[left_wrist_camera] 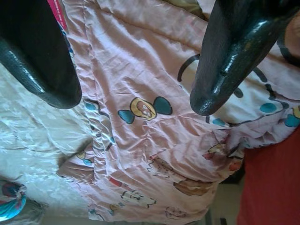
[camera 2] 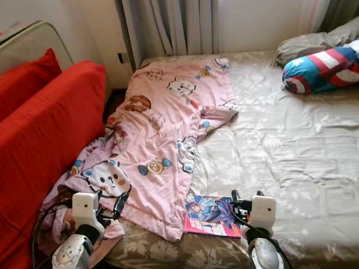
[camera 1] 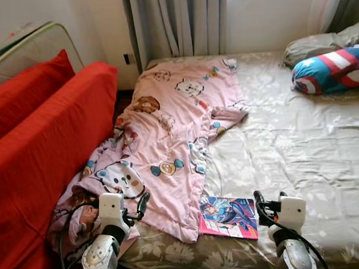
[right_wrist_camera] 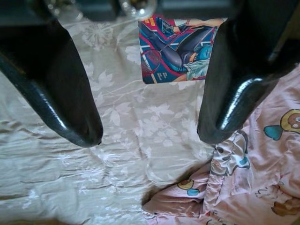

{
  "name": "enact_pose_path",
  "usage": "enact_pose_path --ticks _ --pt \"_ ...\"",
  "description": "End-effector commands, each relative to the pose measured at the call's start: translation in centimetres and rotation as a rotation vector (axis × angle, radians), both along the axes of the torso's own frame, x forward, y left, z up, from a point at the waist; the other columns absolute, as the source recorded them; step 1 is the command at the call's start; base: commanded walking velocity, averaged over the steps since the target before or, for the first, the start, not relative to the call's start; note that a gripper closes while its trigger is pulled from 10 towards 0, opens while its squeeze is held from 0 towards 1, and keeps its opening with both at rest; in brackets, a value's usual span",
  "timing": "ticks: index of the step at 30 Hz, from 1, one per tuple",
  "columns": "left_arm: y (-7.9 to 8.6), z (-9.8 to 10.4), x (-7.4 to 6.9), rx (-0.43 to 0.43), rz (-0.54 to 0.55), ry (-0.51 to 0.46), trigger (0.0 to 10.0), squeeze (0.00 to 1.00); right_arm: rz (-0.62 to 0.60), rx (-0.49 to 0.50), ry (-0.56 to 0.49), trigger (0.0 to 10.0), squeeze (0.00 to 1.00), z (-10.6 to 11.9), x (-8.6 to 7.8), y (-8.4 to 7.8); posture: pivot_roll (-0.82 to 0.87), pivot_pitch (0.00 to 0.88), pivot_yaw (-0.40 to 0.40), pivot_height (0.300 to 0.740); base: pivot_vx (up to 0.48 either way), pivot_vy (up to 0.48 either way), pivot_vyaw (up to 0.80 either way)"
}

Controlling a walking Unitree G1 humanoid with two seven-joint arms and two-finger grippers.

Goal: Clean up the room

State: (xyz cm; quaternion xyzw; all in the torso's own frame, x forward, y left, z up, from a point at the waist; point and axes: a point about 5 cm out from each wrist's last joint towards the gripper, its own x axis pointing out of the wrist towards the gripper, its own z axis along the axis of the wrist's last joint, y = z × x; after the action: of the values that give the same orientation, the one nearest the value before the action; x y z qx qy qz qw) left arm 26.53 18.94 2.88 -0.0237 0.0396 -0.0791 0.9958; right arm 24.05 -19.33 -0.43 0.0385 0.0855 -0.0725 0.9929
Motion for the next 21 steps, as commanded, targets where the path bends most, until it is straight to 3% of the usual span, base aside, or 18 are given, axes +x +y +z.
enact_pose_path --ticks 1,7,10,17,21 --pt "0.5 0.1 -0.3 0.006 0.012 -0.003 10.0 0.0 -0.008 0.004 -0.025 10.0 0.0 0.3 -0.1 0.2 -0.07 0.0 0.047 0.74 0.0 0.0 0.0" --pt "0.1 0.5 -0.5 0.002 -0.017 -0.006 10.0 0.0 0.008 -0.041 -0.046 10.0 0.0 1.1 0.1 0.1 -0.08 0.0 0.04 0.74 0.0 0.0 0.0" --pt "0.1 1.4 0.0 -0.045 -0.01 -0.017 10.0 0.0 0.032 -0.051 -0.055 10.0 0.0 1.8 0.6 0.3 -0.07 0.003 0.037 0.74 0.0 0.0 0.0" --pt "-0.4 2.1 0.1 -0.02 -0.036 -0.044 10.0 0.0 0.009 -0.057 -0.09 10.0 0.0 2.5 1.2 0.2 -0.07 0.011 0.037 0.696 0.0 0.0 0.0" --pt "-0.4 2.3 0.0 -0.017 -0.037 -0.043 10.0 0.0 0.005 -0.047 -0.104 10.0 0.0 2.7 1.1 0.3 -0.07 0.011 0.037 0.696 0.0 0.0 0.0"
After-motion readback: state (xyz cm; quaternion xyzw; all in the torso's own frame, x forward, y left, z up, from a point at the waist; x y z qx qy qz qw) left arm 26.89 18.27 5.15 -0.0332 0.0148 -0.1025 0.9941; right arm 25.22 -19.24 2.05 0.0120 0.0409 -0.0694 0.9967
